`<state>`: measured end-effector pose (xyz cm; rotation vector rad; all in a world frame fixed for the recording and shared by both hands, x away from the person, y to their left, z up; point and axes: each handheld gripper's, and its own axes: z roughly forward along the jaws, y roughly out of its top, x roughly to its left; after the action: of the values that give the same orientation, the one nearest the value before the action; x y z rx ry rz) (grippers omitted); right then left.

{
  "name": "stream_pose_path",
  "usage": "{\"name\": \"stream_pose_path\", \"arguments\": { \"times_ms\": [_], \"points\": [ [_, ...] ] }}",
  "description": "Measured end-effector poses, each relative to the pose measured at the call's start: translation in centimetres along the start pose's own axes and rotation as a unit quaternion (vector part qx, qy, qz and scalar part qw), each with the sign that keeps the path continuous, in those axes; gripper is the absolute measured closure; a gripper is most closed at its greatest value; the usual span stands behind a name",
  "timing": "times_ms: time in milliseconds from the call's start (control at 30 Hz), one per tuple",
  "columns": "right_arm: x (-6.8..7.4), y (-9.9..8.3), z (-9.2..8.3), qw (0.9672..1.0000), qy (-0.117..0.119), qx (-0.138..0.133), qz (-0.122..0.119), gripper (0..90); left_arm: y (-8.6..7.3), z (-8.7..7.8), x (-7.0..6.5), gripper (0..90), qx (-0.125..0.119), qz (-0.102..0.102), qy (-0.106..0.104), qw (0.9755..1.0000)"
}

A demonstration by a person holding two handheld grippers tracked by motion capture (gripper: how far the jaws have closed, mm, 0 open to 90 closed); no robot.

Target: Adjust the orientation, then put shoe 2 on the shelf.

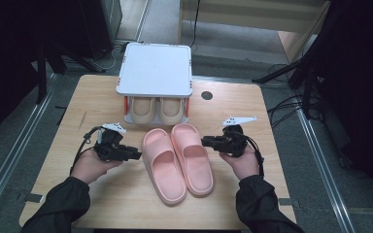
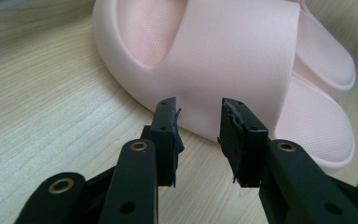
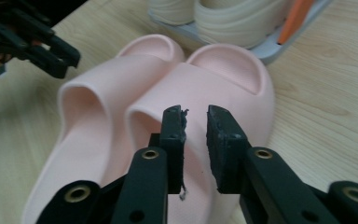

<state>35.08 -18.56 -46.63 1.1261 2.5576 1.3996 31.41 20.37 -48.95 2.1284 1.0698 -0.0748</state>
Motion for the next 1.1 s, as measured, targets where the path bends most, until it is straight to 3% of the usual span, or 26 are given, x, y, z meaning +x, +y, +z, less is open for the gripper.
{"name": "stream_pose_path", "arguments": {
  "times_ms": [200,367,467,567,667,800,1100],
  "points": [
    [1.9,-0.1,-0.1,0.9995,0.029,-0.011,0.001,65.7,0.0,-0.7,0.0,59.4,0.0,-0.003,0.002,1.0],
    [3.5,-0.8,0.2,0.9997,0.016,-0.007,-0.019,62.6,0.0,-0.9,0.0,56.8,-0.001,-0.004,0.004,1.0],
    [4.3,-1.2,0.4,0.9999,0.009,-0.005,-0.012,61.7,0.1,-1.1,0.1,55.9,-0.002,-0.005,0.005,1.0],
    [5.1,-1.5,0.4,0.9997,0.017,-0.018,0.0,59.4,0.1,-1.5,0.0,56.1,-0.009,-0.005,0.004,0.9999],
    [5.7,-2.0,0.9,0.9998,0.013,-0.011,-0.008,55.8,0.3,-1.9,-0.4,55.8,-0.017,-0.002,0.005,0.9998],
    [5.9,-2.5,1.7,0.9999,0.007,-0.006,-0.011,52.5,0.3,-1.8,-0.6,55.1,-0.013,0.007,0.007,0.9999],
    [5.7,-2.9,3.5,0.9997,-0.019,0.003,-0.012,47.2,0.3,-1.8,-0.1,53.3,-0.012,0.003,0.007,0.9999]
  ]
}}
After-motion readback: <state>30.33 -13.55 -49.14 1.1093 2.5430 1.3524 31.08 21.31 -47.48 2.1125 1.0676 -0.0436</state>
